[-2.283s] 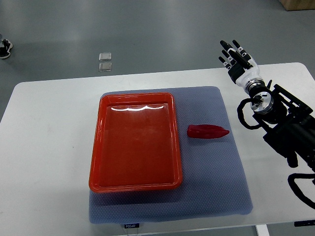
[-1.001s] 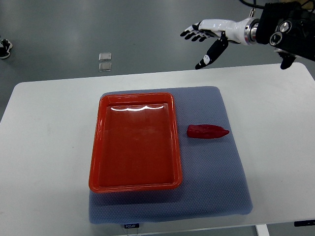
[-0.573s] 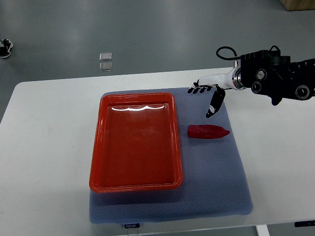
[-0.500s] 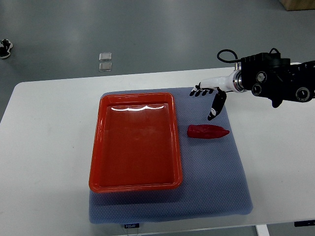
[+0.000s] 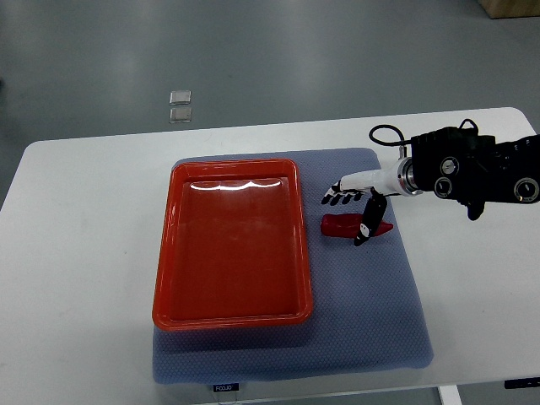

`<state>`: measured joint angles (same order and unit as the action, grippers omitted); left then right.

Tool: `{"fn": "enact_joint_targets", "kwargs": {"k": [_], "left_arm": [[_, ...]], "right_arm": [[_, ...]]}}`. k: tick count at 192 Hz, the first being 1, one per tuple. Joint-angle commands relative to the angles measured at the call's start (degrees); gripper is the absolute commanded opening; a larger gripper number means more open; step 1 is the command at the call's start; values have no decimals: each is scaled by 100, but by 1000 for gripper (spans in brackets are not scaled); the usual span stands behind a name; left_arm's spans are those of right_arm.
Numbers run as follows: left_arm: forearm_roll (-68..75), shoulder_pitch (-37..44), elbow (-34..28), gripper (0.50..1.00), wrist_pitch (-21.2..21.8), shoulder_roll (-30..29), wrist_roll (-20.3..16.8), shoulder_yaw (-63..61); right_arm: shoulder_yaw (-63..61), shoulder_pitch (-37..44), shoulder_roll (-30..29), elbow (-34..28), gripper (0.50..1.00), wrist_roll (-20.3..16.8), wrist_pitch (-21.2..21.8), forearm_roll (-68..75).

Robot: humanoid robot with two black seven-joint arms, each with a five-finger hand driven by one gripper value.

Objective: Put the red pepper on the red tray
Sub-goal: 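Close the right hand's fingers around the red pepper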

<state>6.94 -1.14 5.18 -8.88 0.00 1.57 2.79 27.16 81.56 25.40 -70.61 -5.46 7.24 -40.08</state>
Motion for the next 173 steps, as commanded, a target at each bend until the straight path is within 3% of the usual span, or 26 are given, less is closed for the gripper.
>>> {"fn": "enact_joint_targets", "kwargs": {"k": [1,20,42,73,111,173], "left_arm": [[1,0,0,1000,0,0,1,2],[1,0,0,1000,0,0,1,2],[1,0,0,1000,0,0,1,2],[1,0,0,1000,0,0,1,2],[1,0,0,1000,0,0,1,2],[1,0,0,1000,0,0,1,2]], "right_arm": [[9,-70,-53,30,913,1,-197,1],[9,-123,-70,47,897,1,-241,-8],[61,-158,-53,56,834,1,-250,-35],[70,-175,-53,56,829,10,-241,-52],[105,-202,-70,56,768,10,-241,-149],[290,-193,26,56,752,10,-241,-202]]}}
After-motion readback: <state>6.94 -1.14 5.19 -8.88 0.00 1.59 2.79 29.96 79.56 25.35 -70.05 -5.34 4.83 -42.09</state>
